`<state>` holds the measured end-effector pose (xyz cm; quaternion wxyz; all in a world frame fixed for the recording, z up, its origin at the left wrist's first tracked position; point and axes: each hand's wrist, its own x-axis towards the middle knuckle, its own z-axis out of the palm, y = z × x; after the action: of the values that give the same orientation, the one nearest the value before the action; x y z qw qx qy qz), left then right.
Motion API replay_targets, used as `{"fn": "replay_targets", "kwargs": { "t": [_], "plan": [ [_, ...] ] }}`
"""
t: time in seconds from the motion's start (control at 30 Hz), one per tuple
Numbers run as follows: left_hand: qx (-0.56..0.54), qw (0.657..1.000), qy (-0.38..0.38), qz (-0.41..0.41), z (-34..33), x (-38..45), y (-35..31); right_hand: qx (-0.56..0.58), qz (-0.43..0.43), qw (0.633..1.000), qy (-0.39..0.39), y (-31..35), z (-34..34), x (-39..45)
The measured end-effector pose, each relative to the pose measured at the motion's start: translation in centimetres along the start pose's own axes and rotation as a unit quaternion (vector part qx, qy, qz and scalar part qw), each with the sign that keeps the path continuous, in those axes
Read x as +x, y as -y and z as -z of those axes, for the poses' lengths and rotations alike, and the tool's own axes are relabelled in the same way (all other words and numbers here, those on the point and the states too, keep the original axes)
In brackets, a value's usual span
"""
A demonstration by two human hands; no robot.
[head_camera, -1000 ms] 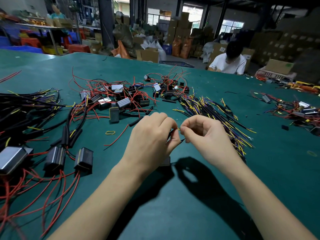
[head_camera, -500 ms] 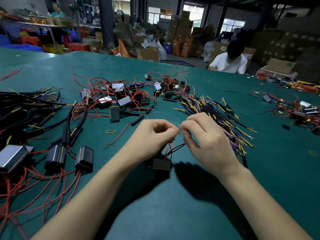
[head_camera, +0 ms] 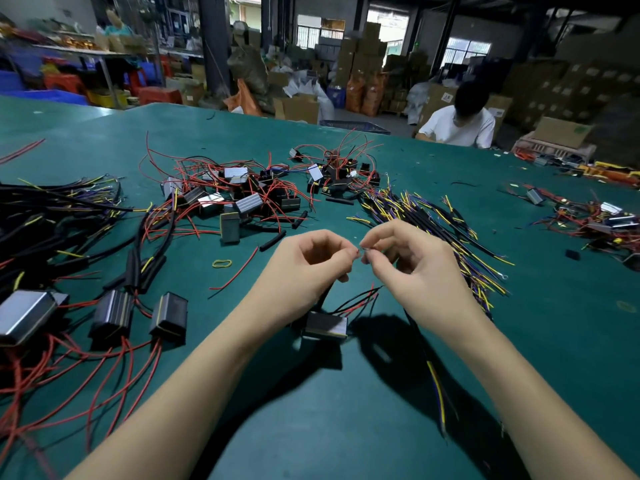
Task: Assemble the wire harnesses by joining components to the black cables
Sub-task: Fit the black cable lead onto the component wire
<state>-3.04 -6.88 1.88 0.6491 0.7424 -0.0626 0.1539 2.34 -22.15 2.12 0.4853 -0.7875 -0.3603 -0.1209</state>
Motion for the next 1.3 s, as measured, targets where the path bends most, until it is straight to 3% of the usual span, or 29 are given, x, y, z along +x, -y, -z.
{"fn": "replay_targets", "kwargs": {
  "t": [0.23,0.43,0.83,1.03,1.3],
  "plan": [
    [0.049,0.997,-0.027,-0.06,-0.5,-0.1,0.1,0.109,-0.083,0.989,0.059,0.6,1.0,0.2],
    [0.024,0.998,-0.038,-0.05,-0.2,0.0,0.1,0.212,-0.112,0.97,0.047,0.5,1.3,0.2],
    [0.025,0.997,-0.024,-0.062,-0.2,-0.1,0.2,0.178,-0.077,0.981,0.004,0.8,1.0,0.1],
    [0.049,0.995,-0.029,-0.076,-0.3,-0.3,0.1,0.094,-0.07,0.993,0.027,1.1,0.9,0.0],
    [0.1,0.988,-0.026,-0.114,-0.1,-0.4,0.1,0.114,-0.071,0.99,0.043,1.1,1.5,0.2]
  ]
}}
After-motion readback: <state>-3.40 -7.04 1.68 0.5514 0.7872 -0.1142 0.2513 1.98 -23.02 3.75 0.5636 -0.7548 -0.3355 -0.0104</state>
